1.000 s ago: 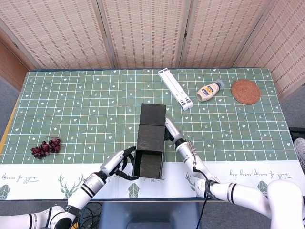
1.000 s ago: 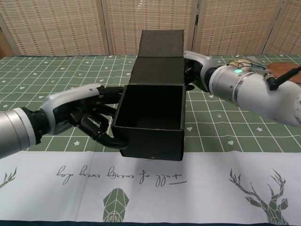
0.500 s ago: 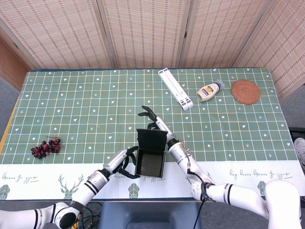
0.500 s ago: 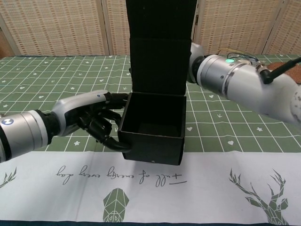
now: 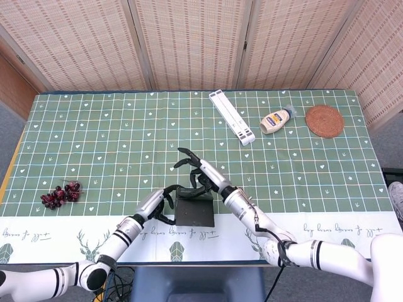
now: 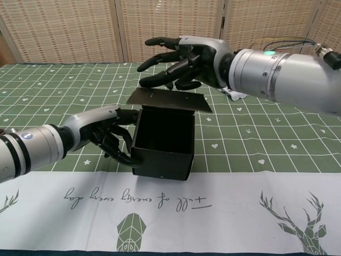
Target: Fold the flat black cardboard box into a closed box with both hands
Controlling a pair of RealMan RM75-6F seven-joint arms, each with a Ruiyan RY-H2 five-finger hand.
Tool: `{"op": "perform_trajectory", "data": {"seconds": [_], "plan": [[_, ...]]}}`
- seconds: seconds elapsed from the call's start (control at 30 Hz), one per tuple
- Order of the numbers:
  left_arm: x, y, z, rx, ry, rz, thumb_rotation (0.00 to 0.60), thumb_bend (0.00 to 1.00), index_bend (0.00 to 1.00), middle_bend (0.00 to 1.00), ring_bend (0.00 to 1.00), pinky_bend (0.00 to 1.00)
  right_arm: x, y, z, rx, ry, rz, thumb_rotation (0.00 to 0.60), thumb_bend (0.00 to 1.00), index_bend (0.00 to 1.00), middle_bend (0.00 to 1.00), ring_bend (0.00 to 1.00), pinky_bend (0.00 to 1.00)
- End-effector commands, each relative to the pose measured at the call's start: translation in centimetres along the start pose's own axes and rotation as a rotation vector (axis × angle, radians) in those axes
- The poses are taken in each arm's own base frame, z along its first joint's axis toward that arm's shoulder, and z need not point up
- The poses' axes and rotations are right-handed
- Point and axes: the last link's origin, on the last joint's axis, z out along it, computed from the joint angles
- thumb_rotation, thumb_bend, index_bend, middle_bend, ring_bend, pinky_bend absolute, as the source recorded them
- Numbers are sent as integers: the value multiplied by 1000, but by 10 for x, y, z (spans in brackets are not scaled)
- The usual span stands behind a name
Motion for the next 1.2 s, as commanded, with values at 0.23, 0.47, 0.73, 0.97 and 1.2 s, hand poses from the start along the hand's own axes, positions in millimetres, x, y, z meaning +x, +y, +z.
{"op": "perform_trajectory", "data": {"seconds": [0.23, 0.47, 0.73, 0.97, 1.2], "plan": [[3, -9, 10, 60, 109, -19, 600, 73, 293, 355, 498, 756, -5, -6, 2, 3, -76, -318, 600, 0, 136, 312, 732, 1000], [8, -14, 10, 116, 161, -26, 600, 72, 257, 355, 498, 756, -14, -8, 8, -5, -99, -485, 600, 0, 135, 312, 732, 1000], [10, -14, 6, 137, 150, -19, 600, 73, 75, 160, 484, 757, -28, -4, 14, 19, -47, -755, 600, 0, 136, 313, 736, 1000], [14, -14, 3, 130, 145, 3, 600, 72, 0, 48, 458, 756, -38, -3, 17, -9, -66, -794, 600, 0, 136, 313, 736, 1000], [24, -13, -10, 127, 135, 13, 600, 72, 0, 0, 429, 755, -39, 0, 14, -29, -69, -856, 600, 0, 136, 313, 736, 1000]]}}
